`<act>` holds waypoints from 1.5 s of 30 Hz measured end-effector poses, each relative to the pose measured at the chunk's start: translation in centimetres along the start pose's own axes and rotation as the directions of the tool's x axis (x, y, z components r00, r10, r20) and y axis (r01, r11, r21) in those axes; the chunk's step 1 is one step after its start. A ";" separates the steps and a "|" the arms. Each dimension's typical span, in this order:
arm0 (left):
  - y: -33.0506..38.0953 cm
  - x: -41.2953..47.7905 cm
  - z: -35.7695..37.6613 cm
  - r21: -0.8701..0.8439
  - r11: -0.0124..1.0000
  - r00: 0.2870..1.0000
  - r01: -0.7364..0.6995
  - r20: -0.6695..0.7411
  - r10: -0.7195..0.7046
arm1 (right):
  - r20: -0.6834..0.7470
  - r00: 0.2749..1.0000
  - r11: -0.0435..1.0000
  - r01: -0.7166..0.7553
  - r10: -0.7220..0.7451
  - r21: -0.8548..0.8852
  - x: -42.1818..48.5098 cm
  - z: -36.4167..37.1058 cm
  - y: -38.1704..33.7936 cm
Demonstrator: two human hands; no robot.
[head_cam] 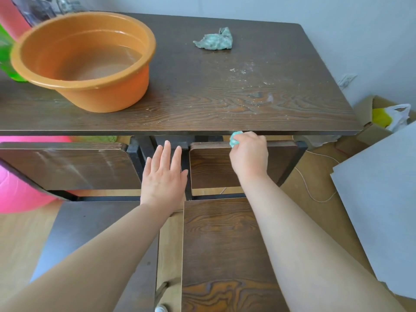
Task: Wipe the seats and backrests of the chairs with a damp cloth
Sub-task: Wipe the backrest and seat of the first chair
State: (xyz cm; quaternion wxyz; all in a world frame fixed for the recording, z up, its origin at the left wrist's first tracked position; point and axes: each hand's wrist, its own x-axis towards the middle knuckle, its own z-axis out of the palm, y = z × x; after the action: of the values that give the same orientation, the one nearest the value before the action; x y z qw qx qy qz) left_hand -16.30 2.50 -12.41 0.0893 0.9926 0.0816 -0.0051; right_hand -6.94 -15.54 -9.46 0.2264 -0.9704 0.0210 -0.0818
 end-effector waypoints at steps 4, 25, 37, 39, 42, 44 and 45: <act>-1.9 0.0 0.5 0.019 1.000 1.000 -0.011 0.029 0.011 | 0.027 0.998 0.999 0.050 -0.050 0.014 -0.9 1.8 -3.3; -3.3 -2.3 5.1 0.016 1.000 0.991 -0.011 0.136 0.008 | -0.156 0.980 0.893 0.178 -0.123 0.413 -7.0 4.9 -0.4; 4.3 -4.3 9.2 -0.016 1.000 0.973 0.023 0.229 -0.019 | -0.168 0.878 0.820 -0.329 0.448 0.469 -4.7 1.5 17.9; 5.3 -4.4 9.8 -0.016 1.000 0.970 0.013 0.242 -0.009 | -0.157 0.883 0.822 -0.330 0.443 0.464 -3.8 1.3 18.7; 6.0 -4.3 10.4 -0.012 1.000 0.968 0.015 0.250 -0.012 | -0.130 0.906 0.842 -0.311 0.403 0.441 -2.7 1.8 19.2; 5.9 -4.3 10.7 -0.010 1.000 0.968 0.020 0.251 -0.017 | -0.125 0.915 0.853 -0.298 0.383 0.429 -2.2 2.5 19.3; 5.8 -4.4 10.7 -0.008 1.000 0.969 0.024 0.248 -0.021 | -0.131 0.916 0.856 -0.292 0.378 0.426 -2.2 2.9 19.3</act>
State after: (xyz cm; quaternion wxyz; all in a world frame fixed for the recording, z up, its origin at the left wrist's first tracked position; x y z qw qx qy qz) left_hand -19.63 -5.70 -21.86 0.1043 0.9827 0.0810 -0.1296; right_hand -8.66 -31.41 -20.89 0.4258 -0.8710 0.1972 -0.1455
